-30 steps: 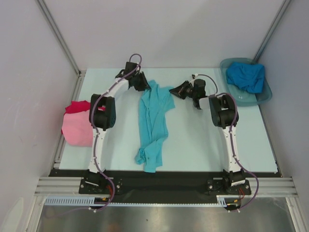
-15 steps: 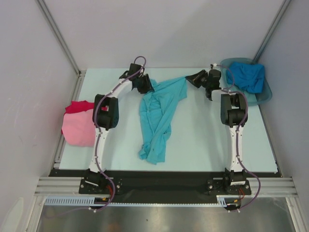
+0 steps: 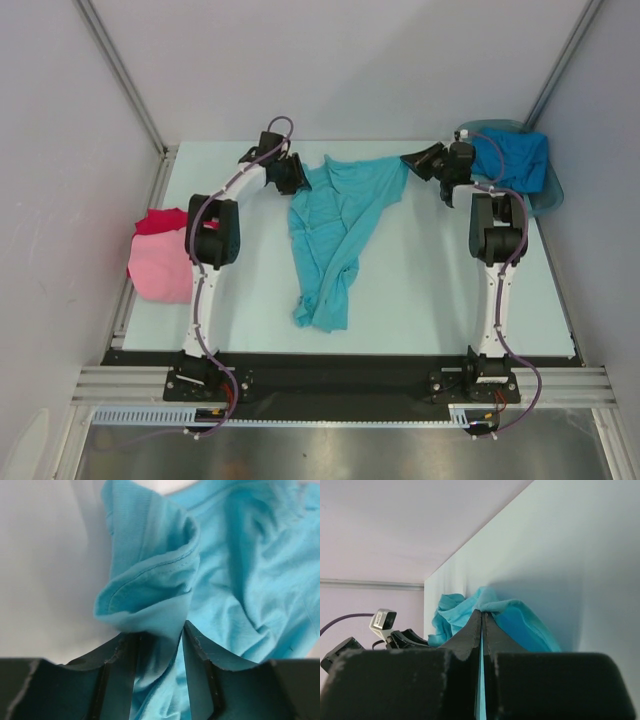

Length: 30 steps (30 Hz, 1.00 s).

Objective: Fold and stack the t-shirts
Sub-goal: Fold the tshirt

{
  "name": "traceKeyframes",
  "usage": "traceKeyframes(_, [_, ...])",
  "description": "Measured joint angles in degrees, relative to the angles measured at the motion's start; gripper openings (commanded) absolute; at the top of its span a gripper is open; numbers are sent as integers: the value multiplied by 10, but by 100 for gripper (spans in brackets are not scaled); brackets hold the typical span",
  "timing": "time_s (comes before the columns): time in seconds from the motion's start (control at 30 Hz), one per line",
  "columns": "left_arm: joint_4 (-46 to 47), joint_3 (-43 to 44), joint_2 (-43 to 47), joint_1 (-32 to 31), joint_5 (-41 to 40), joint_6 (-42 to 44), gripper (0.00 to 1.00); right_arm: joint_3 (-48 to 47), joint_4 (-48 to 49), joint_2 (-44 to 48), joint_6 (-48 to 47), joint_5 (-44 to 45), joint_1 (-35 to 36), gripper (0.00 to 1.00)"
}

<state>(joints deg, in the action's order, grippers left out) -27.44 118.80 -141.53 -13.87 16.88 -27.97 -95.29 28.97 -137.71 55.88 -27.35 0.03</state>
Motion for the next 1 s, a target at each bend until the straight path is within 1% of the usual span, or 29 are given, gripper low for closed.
traceKeyframes(0.13, [-3, -2, 0, 14, -11, 0, 47, 17, 0, 9, -5, 0, -10, 0])
traceKeyframes(0.33, [-2, -2, 0, 26, -13, 0, 47, 17, 0, 9, -5, 0, -17, 0])
traceKeyframes(0.47, [-2, -1, 0, 23, -15, 0, 47, 17, 0, 9, -5, 0, 0, 0])
traceKeyframes(0.73, [-2, -1, 0, 22, -16, 0, 47, 39, 15, 9, -5, -9, 60, 0])
traceKeyframes(1.0, [9, -15, 7, 20, -17, 0, 47, 73, 17, 9, -3, -11, 59, 0])
